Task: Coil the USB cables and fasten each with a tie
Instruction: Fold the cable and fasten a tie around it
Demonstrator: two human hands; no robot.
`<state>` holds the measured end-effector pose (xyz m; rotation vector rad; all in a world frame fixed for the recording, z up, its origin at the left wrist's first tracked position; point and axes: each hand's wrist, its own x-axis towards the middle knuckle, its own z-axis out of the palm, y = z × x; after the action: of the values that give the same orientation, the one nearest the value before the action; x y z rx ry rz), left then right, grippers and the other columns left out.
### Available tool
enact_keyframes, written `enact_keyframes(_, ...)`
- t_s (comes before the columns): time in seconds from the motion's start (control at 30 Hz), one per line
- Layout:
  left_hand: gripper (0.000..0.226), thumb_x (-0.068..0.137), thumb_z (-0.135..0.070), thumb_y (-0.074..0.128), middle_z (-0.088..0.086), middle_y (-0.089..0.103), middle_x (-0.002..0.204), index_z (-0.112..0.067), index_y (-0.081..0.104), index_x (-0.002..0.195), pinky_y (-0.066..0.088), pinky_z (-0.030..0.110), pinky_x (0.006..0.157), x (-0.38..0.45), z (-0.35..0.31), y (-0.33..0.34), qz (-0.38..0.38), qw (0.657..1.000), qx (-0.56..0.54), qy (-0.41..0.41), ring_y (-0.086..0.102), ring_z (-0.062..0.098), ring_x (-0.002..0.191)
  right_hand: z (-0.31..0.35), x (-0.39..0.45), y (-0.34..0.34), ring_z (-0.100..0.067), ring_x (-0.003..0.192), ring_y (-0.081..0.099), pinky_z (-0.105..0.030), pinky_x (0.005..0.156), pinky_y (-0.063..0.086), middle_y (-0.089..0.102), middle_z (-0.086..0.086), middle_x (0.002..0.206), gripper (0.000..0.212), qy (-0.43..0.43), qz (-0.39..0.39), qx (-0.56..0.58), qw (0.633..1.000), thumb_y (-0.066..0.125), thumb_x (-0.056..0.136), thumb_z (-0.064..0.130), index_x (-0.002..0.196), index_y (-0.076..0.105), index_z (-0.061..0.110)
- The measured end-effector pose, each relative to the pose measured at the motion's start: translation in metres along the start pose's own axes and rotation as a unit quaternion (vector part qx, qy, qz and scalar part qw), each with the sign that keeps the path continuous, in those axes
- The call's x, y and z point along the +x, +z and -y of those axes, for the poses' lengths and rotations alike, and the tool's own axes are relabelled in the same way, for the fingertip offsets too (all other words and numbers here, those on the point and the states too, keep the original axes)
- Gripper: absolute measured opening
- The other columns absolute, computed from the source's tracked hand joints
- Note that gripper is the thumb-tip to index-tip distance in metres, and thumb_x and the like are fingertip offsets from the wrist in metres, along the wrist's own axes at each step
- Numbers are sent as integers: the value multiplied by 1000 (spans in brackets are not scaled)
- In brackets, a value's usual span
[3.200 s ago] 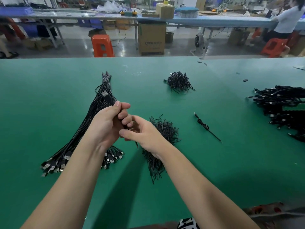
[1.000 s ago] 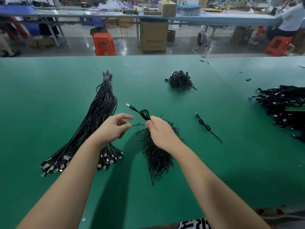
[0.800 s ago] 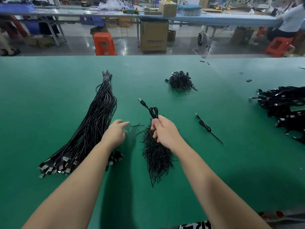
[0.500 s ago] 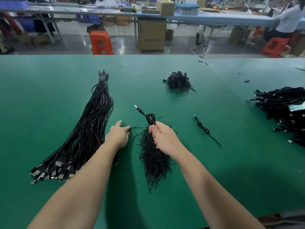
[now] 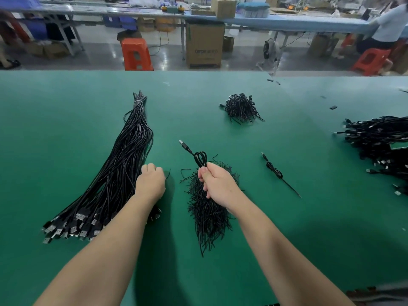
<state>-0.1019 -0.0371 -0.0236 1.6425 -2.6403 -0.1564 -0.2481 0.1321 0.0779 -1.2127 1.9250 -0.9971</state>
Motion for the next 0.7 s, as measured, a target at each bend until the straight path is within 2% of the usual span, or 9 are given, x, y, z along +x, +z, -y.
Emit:
enact_keyframes(0.07, 14, 97, -4, 42, 11, 49, 116, -9, 50, 107, 44, 33, 78, -5, 1, -2, 3, 1000, -8, -1, 41, 28, 110, 0, 0, 1, -10, 57, 50, -33, 66, 50, 57, 1, 74, 34, -3, -1, -6, 1000, 33, 107, 34, 89, 55, 16)
enact_keyframes(0.17, 13, 101, -9, 44, 4, 59, 106, -14, 55, 107, 49, 37, 78, -8, 4, -10, 5, 989, -143, -42, 54, 23, 98, 2, -2, 1, -2, 53, 51, -24, 60, 50, 60, 5, 78, 32, -8, 11, 16, 1000, 34, 107, 30, 90, 56, 14)
enact_keyframes(0.33, 17, 99, -19, 59, 3, 71, 103, -11, 71, 109, 50, 32, 81, -20, 8, -29, 16, 936, -338, -93, 61, 16, 90, 7, -8, 6, -12, 65, 47, -36, 65, 48, 51, 4, 76, 30, -33, 37, 27, 998, 34, 108, 29, 88, 52, 16)
enact_keyframes(0.43, 11, 95, -16, 67, 3, 71, 87, -10, 74, 98, 54, 33, 74, -30, 9, -33, 49, 901, -417, -111, 64, 17, 80, 12, -11, 9, -7, 60, 50, -31, 63, 50, 54, 5, 81, 30, -50, 45, 26, 997, 35, 108, 29, 92, 52, 11)
enact_keyframes(0.47, 10, 94, -14, 68, 3, 70, 81, -7, 74, 96, 53, 32, 69, -34, 8, -36, 65, 870, -472, -124, 61, 17, 75, 14, -12, 10, -2, 55, 50, -27, 61, 50, 56, 6, 82, 30, -55, 45, 23, 997, 35, 109, 28, 93, 51, 9)
enact_keyframes(0.5, 10, 94, -10, 67, 5, 68, 78, -3, 74, 96, 52, 30, 66, -38, 7, -39, 90, 818, -550, -141, 59, 17, 72, 15, -13, 10, 1, 51, 50, -25, 61, 50, 57, 7, 83, 29, -60, 45, 20, 997, 35, 109, 28, 92, 51, 9)
enact_keyframes(0.6, 14, 95, -5, 60, 5, 62, 74, 1, 71, 100, 53, 24, 59, -48, 0, -54, 175, 577, -778, -177, 56, 14, 67, 17, -15, 12, -1, 56, 50, -36, 69, 54, 57, 8, 84, 28, -70, 50, 11, 996, 35, 108, 28, 93, 52, 12)
enact_keyframes(0.63, 15, 94, -7, 59, 4, 61, 74, 0, 70, 101, 53, 22, 58, -51, -1, -58, 191, 526, -810, -174, 56, 12, 66, 18, -15, 12, -4, 59, 50, -40, 70, 54, 56, 8, 83, 27, -73, 53, 11, 996, 35, 108, 28, 94, 53, 14)
enact_keyframes(0.7, 15, 89, -10, 63, 3, 62, 72, -2, 72, 97, 54, 22, 59, -56, -5, -67, 214, 484, -834, -157, 58, 11, 64, 20, -17, 14, -8, 62, 48, -44, 67, 53, 53, 7, 80, 25, -80, 59, 13, 995, 36, 108, 29, 93, 53, 17)
